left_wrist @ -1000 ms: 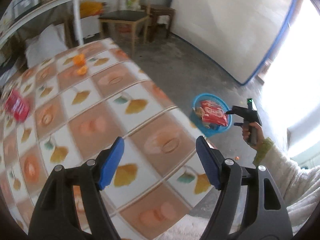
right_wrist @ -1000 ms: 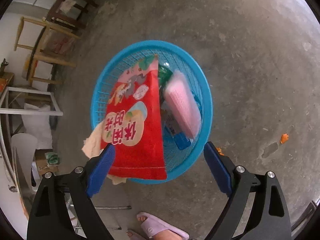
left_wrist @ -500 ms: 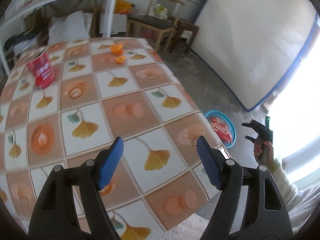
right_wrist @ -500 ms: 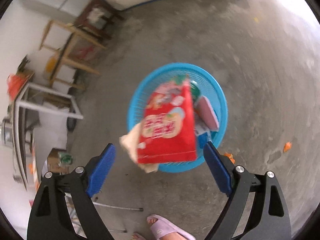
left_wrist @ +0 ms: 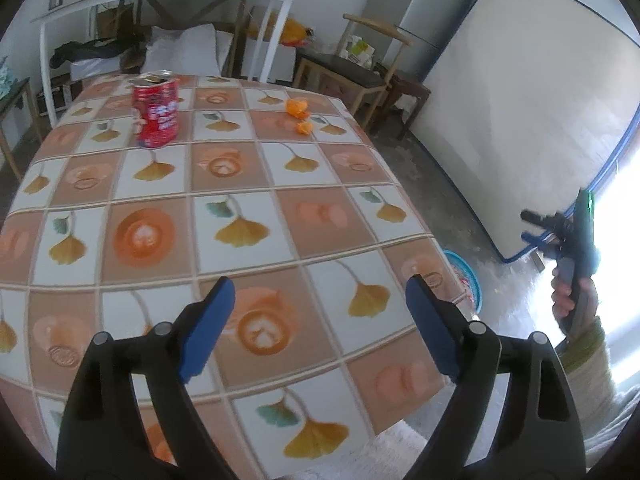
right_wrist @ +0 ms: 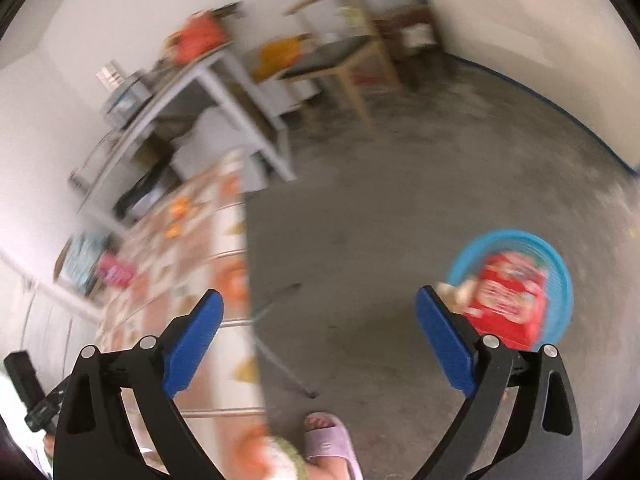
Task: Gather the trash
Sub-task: 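Swing both open tools back toward the table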
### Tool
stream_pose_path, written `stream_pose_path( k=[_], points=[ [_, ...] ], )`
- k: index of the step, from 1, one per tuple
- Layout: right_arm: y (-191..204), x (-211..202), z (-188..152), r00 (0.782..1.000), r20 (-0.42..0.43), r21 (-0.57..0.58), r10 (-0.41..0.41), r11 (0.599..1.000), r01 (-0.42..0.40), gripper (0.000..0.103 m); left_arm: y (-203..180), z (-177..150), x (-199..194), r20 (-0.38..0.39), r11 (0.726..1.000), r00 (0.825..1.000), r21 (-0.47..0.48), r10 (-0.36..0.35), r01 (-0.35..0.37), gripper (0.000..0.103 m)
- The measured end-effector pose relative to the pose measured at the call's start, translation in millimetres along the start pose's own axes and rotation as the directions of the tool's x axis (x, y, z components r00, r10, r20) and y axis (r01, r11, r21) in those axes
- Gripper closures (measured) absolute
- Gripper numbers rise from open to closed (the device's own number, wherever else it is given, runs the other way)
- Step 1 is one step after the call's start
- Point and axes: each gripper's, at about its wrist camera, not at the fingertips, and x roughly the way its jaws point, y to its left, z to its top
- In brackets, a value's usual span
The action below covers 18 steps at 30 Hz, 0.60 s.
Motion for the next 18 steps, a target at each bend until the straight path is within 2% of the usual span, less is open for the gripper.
stream_pose_path(
  k=[4,8,11,13,14,16,18],
  points=[
    [83,22,2,0.995,-0.062,-0.161,0.079,0.983,-0.088,0.009,20,-7,-16,0.026,0.999,0.999,-0.027,0.024,-0.023,0.019],
    [151,46,7,0.987,-0.109,-0.266,0.117,0.954,-0.142,0.009,46,0,-26,0.062,0.997,0.996,-0.049,0.059,-0.056,0.017],
    [197,79,22,0.979,-0.151,-0.307,0.136,0.935,-0.177,0.009,66,21,-27,0.104,0.994,0.989,-0.035,0.103,-0.099,0.015],
    [217,103,30,0.973,-0.183,-0.305,0.141,0.933,-0.192,0.009,84,46,-21,0.139,0.989,0.979,-0.026,0.151,-0.149,0.012],
    [228,119,37,0.968,-0.207,-0.295,0.145,0.934,-0.203,0.009,89,55,-17,0.145,0.988,0.978,-0.019,0.152,-0.151,0.011],
    [239,147,49,0.964,-0.231,-0.27,0.134,0.943,-0.196,0.01,109,81,1,0.143,0.988,0.977,-0.013,0.156,-0.156,0.011],
    [249,183,65,0.957,-0.261,-0.227,0.127,0.956,-0.188,0.013,135,109,27,0.145,0.981,0.97,-0.052,0.193,-0.187,0.011]
  ],
)
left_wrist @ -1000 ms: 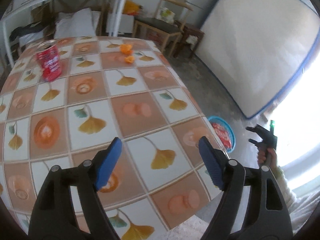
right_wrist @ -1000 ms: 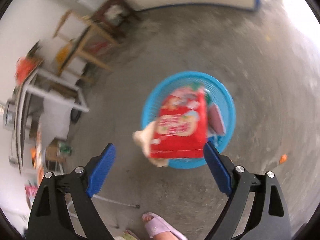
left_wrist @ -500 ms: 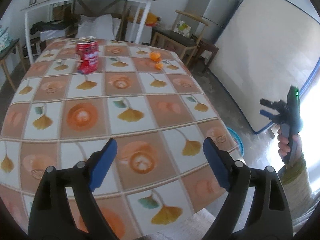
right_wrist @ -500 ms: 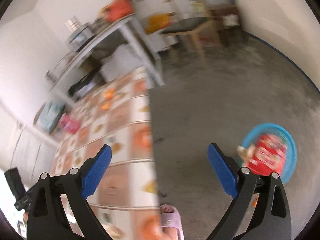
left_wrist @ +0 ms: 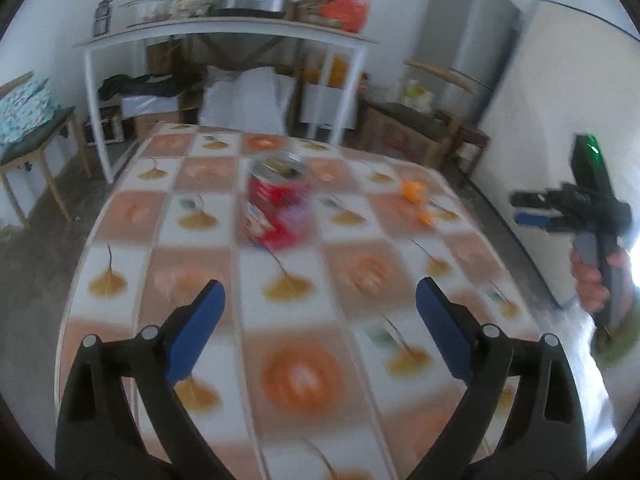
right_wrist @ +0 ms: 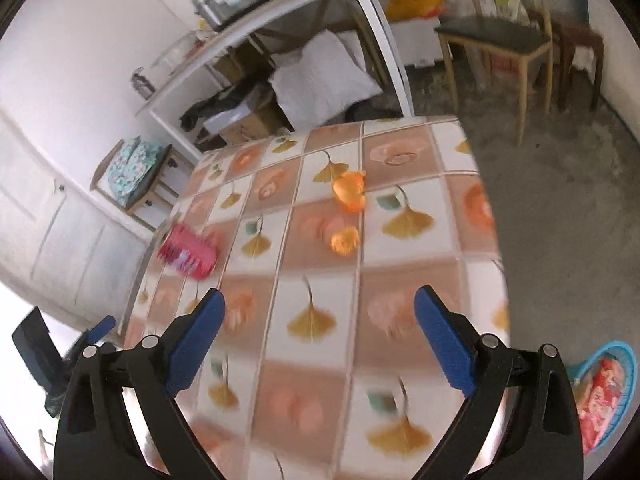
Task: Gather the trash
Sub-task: 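Swing both open tools back toward the table, then grasp the red milk can with the left tool while the right tool pinches an orange peel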
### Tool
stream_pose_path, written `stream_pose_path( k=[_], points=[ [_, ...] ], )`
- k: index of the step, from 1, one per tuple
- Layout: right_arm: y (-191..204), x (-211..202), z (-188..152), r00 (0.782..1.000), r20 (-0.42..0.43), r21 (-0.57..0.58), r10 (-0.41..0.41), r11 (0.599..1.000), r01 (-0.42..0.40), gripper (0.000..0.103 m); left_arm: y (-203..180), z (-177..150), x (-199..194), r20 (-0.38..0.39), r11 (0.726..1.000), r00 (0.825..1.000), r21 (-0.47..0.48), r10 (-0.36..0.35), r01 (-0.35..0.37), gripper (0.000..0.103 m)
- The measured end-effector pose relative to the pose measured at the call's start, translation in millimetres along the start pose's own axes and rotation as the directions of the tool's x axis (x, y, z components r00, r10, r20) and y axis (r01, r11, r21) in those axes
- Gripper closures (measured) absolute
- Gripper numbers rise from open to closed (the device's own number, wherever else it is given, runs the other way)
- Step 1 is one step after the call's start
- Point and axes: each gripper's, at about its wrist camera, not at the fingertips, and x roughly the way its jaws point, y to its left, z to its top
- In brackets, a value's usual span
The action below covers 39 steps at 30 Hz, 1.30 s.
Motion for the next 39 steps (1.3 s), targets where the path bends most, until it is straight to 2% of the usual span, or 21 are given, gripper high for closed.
stream_pose_path(
  k=[2,6,12,16,18,20,21,22,23,25,27,32,36,39],
  points=[
    [-3,24,19,1.0,-0.023,0.035,-0.018,0.999,0.019,0.015,13,17,29,-0.008,1.0,1.0,-0.012,0.022,-0.022,0.011],
    [-9,74,56,0.997,-0.066,0.091,-0.046,0.995,0.052,0.024,25,38,78,-0.03,0.999,0.998,0.029,0.046,-0.045,0.011],
    [-31,123,84,0.989,-0.117,0.169,-0.089,0.98,0.108,0.04,23,40,116,-0.05,0.995,0.997,0.087,0.059,-0.055,0.011],
    [-39,142,89,0.986,-0.138,0.176,-0.097,0.977,0.12,0.049,22,39,125,-0.024,0.994,0.997,0.084,0.069,-0.067,0.012],
    [-38,145,93,0.987,-0.127,0.165,-0.1,0.979,0.121,0.053,20,40,128,-0.014,0.992,0.996,0.092,0.088,-0.086,0.019],
    [-37,150,95,0.988,-0.133,0.164,-0.081,0.981,0.103,0.06,19,42,130,-0.014,0.992,0.995,0.089,0.096,-0.094,0.032],
    [-36,151,93,0.988,-0.137,0.159,-0.077,0.982,0.099,0.064,19,42,131,-0.015,0.992,0.995,0.085,0.097,-0.095,0.035],
    [-33,152,92,0.987,-0.14,0.147,-0.077,0.984,0.097,0.069,19,43,131,-0.013,0.993,0.996,0.078,0.087,-0.086,0.04],
    [-31,153,90,0.986,-0.143,0.133,-0.079,0.986,0.098,0.073,19,43,131,-0.012,0.993,0.996,0.075,0.092,-0.091,0.04],
    [-26,155,87,0.983,-0.156,0.101,-0.097,0.988,0.114,0.091,19,42,131,-0.006,0.993,0.995,0.073,0.096,-0.095,0.04],
    [-24,156,85,0.98,-0.162,0.086,-0.112,0.988,0.127,0.098,19,40,129,-0.001,0.992,0.995,0.075,0.1,-0.1,0.04],
    [-22,133,81,0.99,-0.12,0.099,-0.069,0.992,0.081,0.098,16,35,109,-0.013,0.995,0.996,0.056,0.083,-0.082,0.04],
    [-3,91,70,0.996,-0.092,0.061,-0.006,0.998,0.012,0.099,13,29,75,-0.029,0.996,0.996,0.051,0.08,-0.078,0.04],
    [16,61,50,0.995,-0.092,0.024,0.047,0.999,-0.045,0.099,9,14,32,-0.044,0.997,0.997,0.025,0.071,-0.07,0.04]
  ],
)
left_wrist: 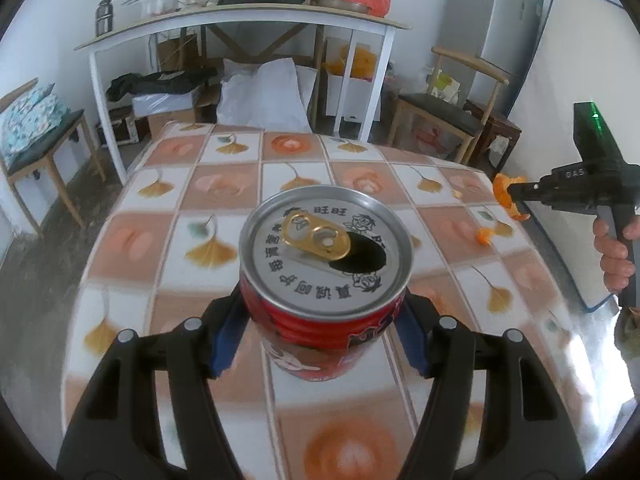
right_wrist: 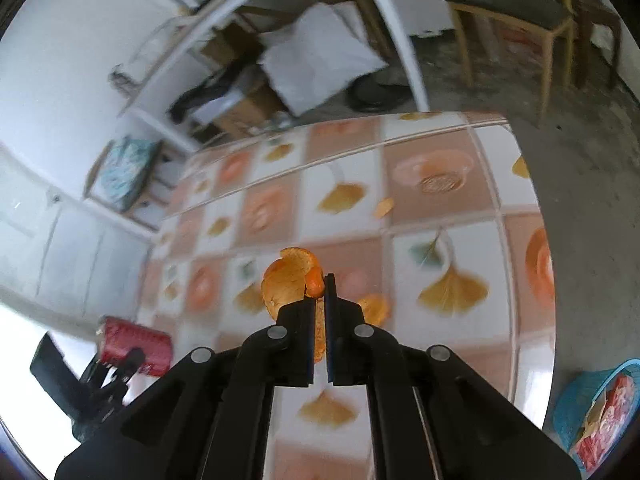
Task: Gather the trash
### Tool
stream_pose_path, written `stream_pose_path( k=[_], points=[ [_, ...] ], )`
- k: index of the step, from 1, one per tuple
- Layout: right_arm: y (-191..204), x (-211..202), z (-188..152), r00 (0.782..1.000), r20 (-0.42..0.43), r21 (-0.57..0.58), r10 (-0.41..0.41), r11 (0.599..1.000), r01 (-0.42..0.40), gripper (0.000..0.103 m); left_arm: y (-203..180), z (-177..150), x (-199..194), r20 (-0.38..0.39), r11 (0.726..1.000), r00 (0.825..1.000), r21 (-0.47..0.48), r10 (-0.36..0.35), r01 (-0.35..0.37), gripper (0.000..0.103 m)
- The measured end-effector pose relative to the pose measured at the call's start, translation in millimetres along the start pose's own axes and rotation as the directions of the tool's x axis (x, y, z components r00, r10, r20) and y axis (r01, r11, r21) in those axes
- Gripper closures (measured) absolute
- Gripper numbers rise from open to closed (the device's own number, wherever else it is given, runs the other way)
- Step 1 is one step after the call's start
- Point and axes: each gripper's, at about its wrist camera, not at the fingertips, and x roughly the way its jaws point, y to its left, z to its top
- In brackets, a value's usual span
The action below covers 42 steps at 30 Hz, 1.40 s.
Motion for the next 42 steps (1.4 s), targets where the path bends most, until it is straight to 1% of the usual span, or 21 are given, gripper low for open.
stream_pose_path(
  k=[3,5,7,10,13,14,15,16,17,18,22,24,25,27,30,33,36,38,39,40,42],
  points=[
    [27,-23,-43,0.996,-0.05,-0.056,0.079,0.995,-0.082,0.099,-1,-27,-37,-0.022,0.999,0.999,-0.027,-0.025,0.024,0.04],
    [39,-26,-71,0.989,-0.097,-0.073,0.111,0.99,-0.118,0.099,-2,-49,-56,-0.038,0.998,0.999,-0.053,-0.035,0.033,0.04],
    [49,-19,-107,0.977,-0.171,-0.085,0.126,0.986,-0.142,0.099,-2,-72,-72,-0.056,0.997,0.998,-0.076,-0.033,0.029,0.04],
    [61,-2,-151,0.963,-0.253,-0.131,0.09,0.983,-0.127,0.098,-6,-104,-89,-0.066,0.996,0.998,-0.091,-0.015,0.009,0.04],
    [69,9,-181,0.951,-0.305,-0.186,0.046,0.977,-0.107,0.096,-12,-129,-101,-0.062,0.996,0.998,-0.092,-0.003,-0.003,0.04],
    [70,12,-186,0.946,-0.321,-0.203,0.033,0.974,-0.103,0.095,-15,-135,-103,-0.06,0.997,0.998,-0.082,0.008,-0.013,0.04],
    [70,13,-188,0.942,-0.335,-0.217,0.019,0.971,-0.097,0.085,-17,-140,-103,-0.055,0.998,0.998,-0.061,0.033,-0.036,0.04],
    [70,11,-188,0.941,-0.337,-0.23,-0.001,0.97,-0.081,0.068,-19,-143,-103,-0.049,0.998,0.998,-0.045,0.05,-0.053,0.04],
    [68,7,-185,0.946,-0.325,-0.236,-0.009,0.969,-0.072,0.058,-20,-147,-104,-0.043,0.997,0.997,-0.034,0.067,-0.068,0.04],
    [67,-2,-179,0.957,-0.291,-0.241,-0.003,0.968,-0.07,0.049,-19,-147,-103,-0.043,0.997,0.997,-0.034,0.069,-0.07,0.04],
    [52,-27,-139,0.986,-0.165,-0.203,0.018,0.978,-0.052,0.046,-16,-153,-101,-0.039,0.997,0.997,-0.03,0.074,-0.075,0.04],
    [40,-29,-116,0.995,-0.101,-0.167,-0.014,0.986,-0.003,0.046,-16,-153,-102,-0.031,0.997,0.997,-0.019,0.076,-0.077,0.04],
    [30,-26,-100,0.997,-0.062,-0.137,-0.048,0.99,0.039,0.046,-16,-154,-102,-0.025,0.997,0.997,-0.015,0.076,-0.076,0.04],
    [13,-18,-77,0.994,-0.023,-0.09,-0.103,0.991,0.101,0.046,-16,-154,-102,-0.019,0.997,0.997,-0.01,0.076,-0.076,0.04],
    [-20,6,-45,0.992,-0.016,0.035,-0.122,0.992,0.122,0.054,-15,-155,-102,-0.01,0.997,0.997,-0.011,0.071,-0.071,0.04],
    [-39,27,-29,0.989,-0.026,0.097,-0.149,0.984,0.15,0.062,-14,-155,-103,-0.004,0.998,0.998,-0.016,0.067,-0.067,0.04],
    [-44,46,-23,0.986,-0.033,0.115,-0.166,0.979,0.168,0.069,-13,-158,-104,0.002,0.998,0.998,-0.017,0.065,-0.065,0.04],
    [-41,50,-18,0.984,-0.017,0.094,-0.175,0.98,0.176,0.07,-13,-158,-105,0.003,0.998,0.998,-0.015,0.063,-0.063,0.04],
    [-40,53,-17,0.984,-0.016,0.087,-0.178,0.98,0.179,0.074,-13,-158,-105,0.003,0.998,0.998,-0.015,0.063,-0.063,0.04],
    [-38,56,-17,0.983,-0.02,0.072,-0.18,0.981,0.181,0.084,-13,-158,-105,0.005,0.998,0.998,-0.015,0.063,-0.063,0.04],
    [-35,59,-17,0.978,-0.03,0.046,-0.206,0.977,0.208,0.097,-13,-159,-106,0.005,0.998,0.998,-0.014,0.065,-0.065,0.04]
  ],
)
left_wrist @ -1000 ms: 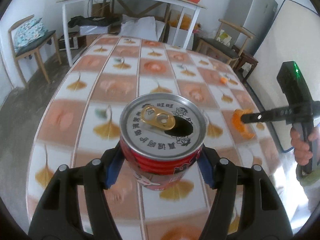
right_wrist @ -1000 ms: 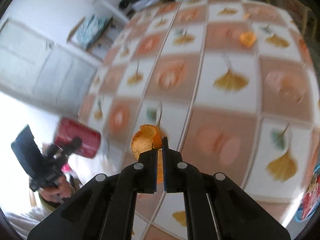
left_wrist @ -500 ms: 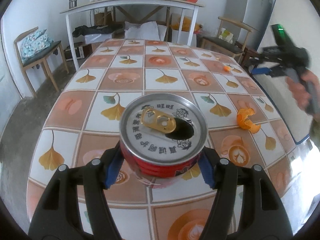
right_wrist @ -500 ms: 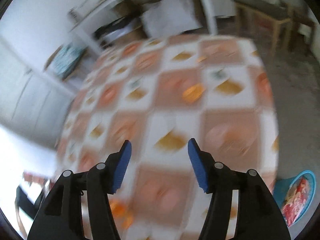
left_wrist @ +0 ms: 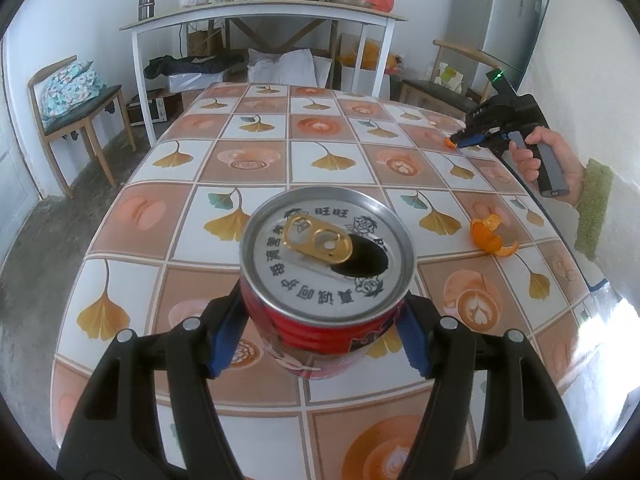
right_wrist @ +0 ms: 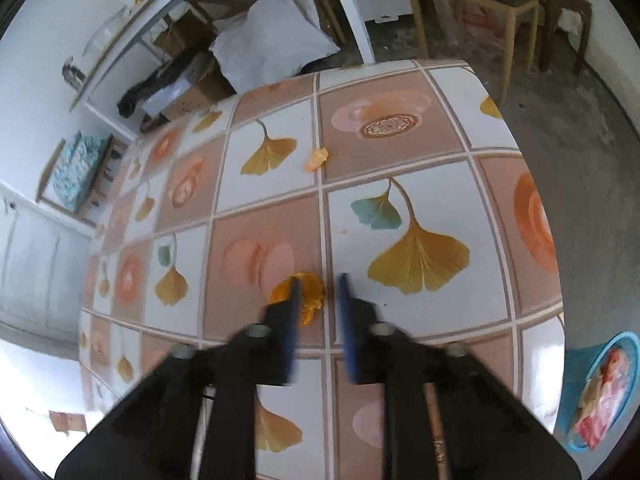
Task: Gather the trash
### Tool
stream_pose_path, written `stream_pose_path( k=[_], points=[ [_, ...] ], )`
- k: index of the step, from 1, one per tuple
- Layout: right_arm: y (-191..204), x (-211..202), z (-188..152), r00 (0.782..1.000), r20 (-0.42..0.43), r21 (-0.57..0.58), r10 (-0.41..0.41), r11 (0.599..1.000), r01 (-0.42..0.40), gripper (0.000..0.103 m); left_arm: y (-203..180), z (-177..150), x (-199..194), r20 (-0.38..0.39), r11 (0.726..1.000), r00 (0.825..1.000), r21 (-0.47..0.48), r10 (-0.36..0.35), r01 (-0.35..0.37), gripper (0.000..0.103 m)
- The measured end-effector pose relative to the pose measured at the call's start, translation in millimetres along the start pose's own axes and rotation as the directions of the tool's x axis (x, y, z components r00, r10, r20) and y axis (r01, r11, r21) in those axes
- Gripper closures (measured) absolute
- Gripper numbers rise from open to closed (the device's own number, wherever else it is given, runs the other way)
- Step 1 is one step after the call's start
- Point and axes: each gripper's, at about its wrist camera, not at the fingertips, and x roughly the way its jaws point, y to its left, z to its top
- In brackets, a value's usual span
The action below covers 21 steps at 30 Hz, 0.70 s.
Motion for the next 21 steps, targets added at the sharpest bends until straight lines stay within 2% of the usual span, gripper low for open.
stream_pose_path(
  k=[4,8,10,15,17,18,19,21],
  points=[
    [-2,-10,-7,1.0,0.023,-0.012,-0.02,1.0,0.021,0.1,1,0,0,0.0,1.0,1.0,-0.002,-0.002,0.002,0.039],
    [-2,-39,-20,0.998,0.056,-0.018,0.033,0.999,-0.032,0.1,1,1,-1,0.007,1.0,1.0,-0.007,-0.005,0.005,0.037],
    [5,-63,-34,0.995,0.075,-0.06,0.06,0.997,-0.056,0.1,1,1,-2,0.015,1.0,1.0,-0.003,-0.002,0.002,0.036],
    [16,-93,-49,0.994,0.09,-0.151,0.058,0.988,-0.044,0.1,-2,4,-3,0.016,1.0,1.0,-0.003,0.005,-0.005,0.034],
    [19,-91,-44,0.995,0.09,-0.154,0.046,0.988,-0.032,0.096,-3,4,-2,0.015,1.0,1.0,0.0,0.01,-0.01,0.034],
    [20,-85,-38,0.995,0.085,-0.155,0.043,0.987,-0.029,0.086,-4,5,-2,0.015,1.0,1.0,0.0,0.013,-0.013,0.034],
    [21,-80,-34,0.996,0.084,-0.154,0.028,0.988,-0.015,0.069,-5,5,-2,0.015,1.0,1.0,0.001,0.016,-0.016,0.034],
    [21,-66,-25,0.996,0.085,-0.158,-0.016,0.987,0.029,0.062,-5,5,-2,0.015,1.0,1.0,0.001,0.017,-0.017,0.034]
  ],
)
